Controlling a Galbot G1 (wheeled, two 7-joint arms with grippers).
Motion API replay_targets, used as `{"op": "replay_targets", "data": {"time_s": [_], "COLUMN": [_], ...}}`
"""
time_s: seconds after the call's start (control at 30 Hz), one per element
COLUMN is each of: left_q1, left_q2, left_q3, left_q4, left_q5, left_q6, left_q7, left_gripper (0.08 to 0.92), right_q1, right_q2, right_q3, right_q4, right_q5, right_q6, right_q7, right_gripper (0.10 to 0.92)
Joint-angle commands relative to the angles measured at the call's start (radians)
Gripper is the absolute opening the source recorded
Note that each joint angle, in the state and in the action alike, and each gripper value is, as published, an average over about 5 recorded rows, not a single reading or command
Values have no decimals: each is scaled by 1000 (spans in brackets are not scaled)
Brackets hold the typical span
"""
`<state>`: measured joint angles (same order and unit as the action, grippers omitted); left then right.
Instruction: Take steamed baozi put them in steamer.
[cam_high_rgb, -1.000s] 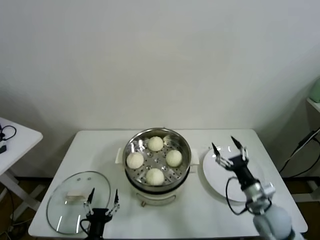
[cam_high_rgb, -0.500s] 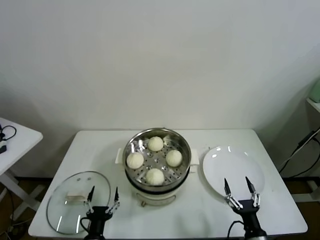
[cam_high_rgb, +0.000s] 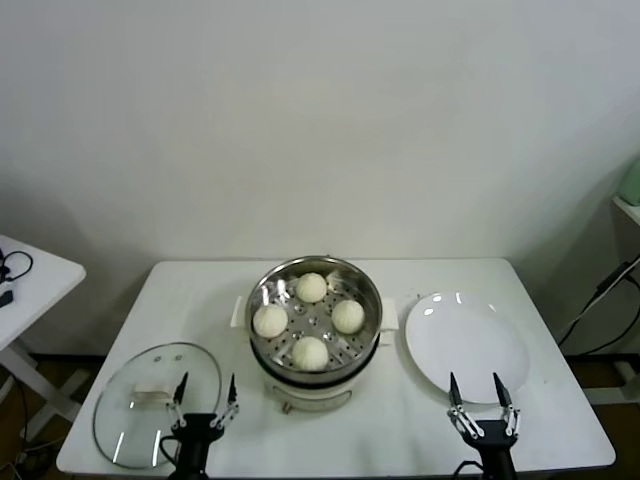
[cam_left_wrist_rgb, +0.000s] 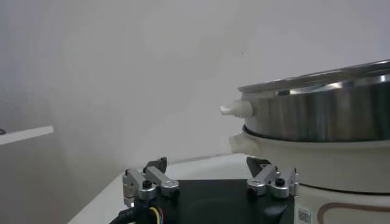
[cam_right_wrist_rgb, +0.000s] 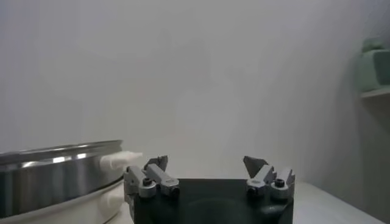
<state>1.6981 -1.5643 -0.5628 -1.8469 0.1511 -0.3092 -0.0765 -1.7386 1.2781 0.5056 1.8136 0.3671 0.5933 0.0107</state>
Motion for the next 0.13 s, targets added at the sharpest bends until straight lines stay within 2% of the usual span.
{"op": "replay_targets", "data": {"time_s": [0.03,0.13], "left_q1": [3,4], "left_q2": [-1,-1], "left_q3": [2,4], "left_q4": [-4,-6], "left_q5": [6,8], "left_q6": [-1,-1], "left_q7": [4,6], "left_gripper": [823,823], "right_q1": [-17,-18], "right_q2": [22,19], "right_q3": [-3,-4], "right_q4": [-5,-4], "right_q5": [-4,1], "right_q6": [24,22], "right_q7": [1,-2], "right_gripper": [823,823]}}
